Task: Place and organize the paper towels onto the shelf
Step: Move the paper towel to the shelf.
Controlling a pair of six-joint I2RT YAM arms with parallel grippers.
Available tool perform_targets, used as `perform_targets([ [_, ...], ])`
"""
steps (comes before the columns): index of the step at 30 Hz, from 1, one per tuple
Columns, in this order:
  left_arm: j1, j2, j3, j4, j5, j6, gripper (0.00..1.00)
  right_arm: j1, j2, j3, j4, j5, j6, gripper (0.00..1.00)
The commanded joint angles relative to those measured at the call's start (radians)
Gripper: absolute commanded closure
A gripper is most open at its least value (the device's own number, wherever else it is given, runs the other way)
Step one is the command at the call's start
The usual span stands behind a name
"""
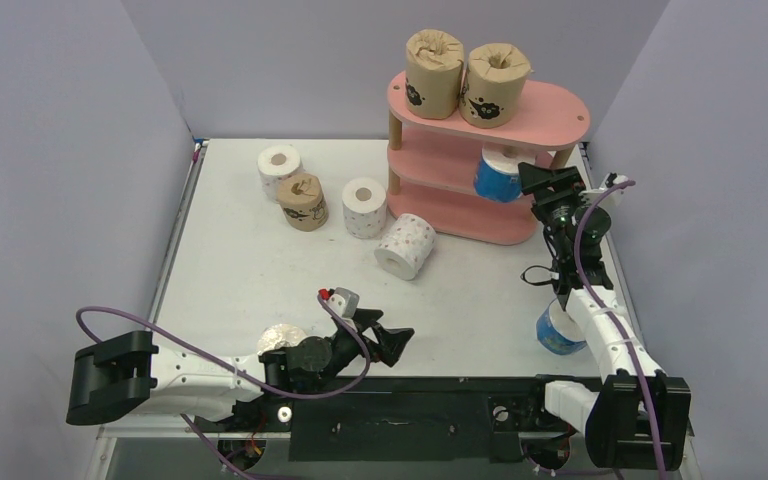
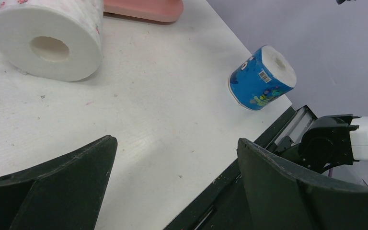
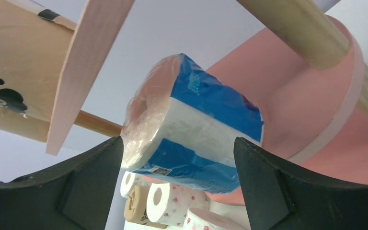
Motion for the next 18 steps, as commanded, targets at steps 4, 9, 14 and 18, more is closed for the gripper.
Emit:
perform_targets([
  [4,-0.003,-0.001,-0.005,0.039,-0.023,-0.006,0.04,-0.010,0.054,0.078,-0.008,0.050,0.019,0.17],
  [9,-0.004,0.001,-0.007,0.039,-0.027,-0.006,0.04,-0.012,0.078,0.090,0.004,0.068,0.038,0.16],
  [14,-0.004,0.005,-0.007,0.039,-0.030,-0.006,0.04,-0.012,0.104,0.115,0.008,0.071,0.044,0.16],
  [18,-0.004,0.013,-0.006,0.041,-0.031,-0.007,0.04,-0.010,0.130,0.133,0.010,0.064,0.048,0.16],
])
